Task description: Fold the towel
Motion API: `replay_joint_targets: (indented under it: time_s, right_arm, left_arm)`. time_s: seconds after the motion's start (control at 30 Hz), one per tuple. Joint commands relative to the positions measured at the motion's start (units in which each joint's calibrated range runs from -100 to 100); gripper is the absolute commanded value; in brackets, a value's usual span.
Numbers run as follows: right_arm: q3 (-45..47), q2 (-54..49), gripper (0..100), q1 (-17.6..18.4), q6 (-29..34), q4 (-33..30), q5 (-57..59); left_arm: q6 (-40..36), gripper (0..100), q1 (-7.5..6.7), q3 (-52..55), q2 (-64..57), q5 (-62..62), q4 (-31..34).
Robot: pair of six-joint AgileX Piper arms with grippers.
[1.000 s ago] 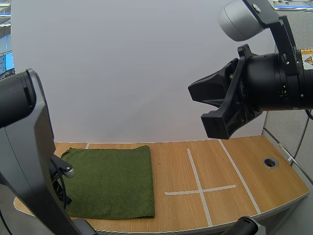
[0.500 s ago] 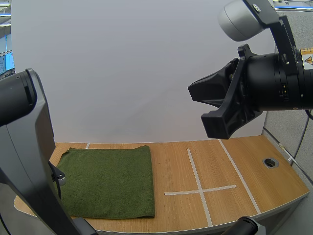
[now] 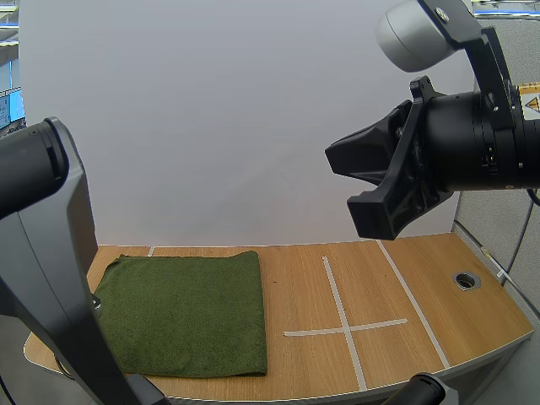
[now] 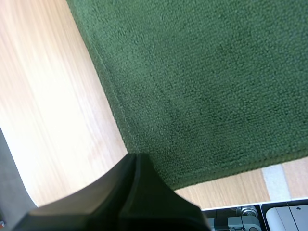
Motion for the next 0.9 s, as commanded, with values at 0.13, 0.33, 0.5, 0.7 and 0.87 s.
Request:
replay_joint_targets:
  time_s: [0.13, 0.33, 0.5, 0.7, 0.87]
  right_arm:
    - [0.0, 0.0, 0, -0.2, -0.3, -0.7, 0.0]
    - [0.0, 0.0, 0, -0.2, -0.3, -1.7, 0.0]
    - [0.0, 0.0, 0, -0.2, -0.3, -1.7, 0.0]
    - [0.0, 0.6, 0, -0.2, -0.3, -1.9, 0.0]
    - [0.0, 4.1, 0, -0.2, -0.3, -3.4, 0.0]
  left_arm:
    - [-0.1, 0, 0.17, -0.2, 0.7, 0.1, -0.7]
    - [0.3, 0, 0.17, 0.4, 2.8, -0.8, -1.5]
    - [0.5, 0, 0.17, 0.2, 0.8, -4.7, -1.5]
    - [0.5, 0, 0.17, -5.5, -6.6, -0.7, -5.0]
    - [3.8, 0, 0.17, -17.5, -11.5, 21.9, -18.3]
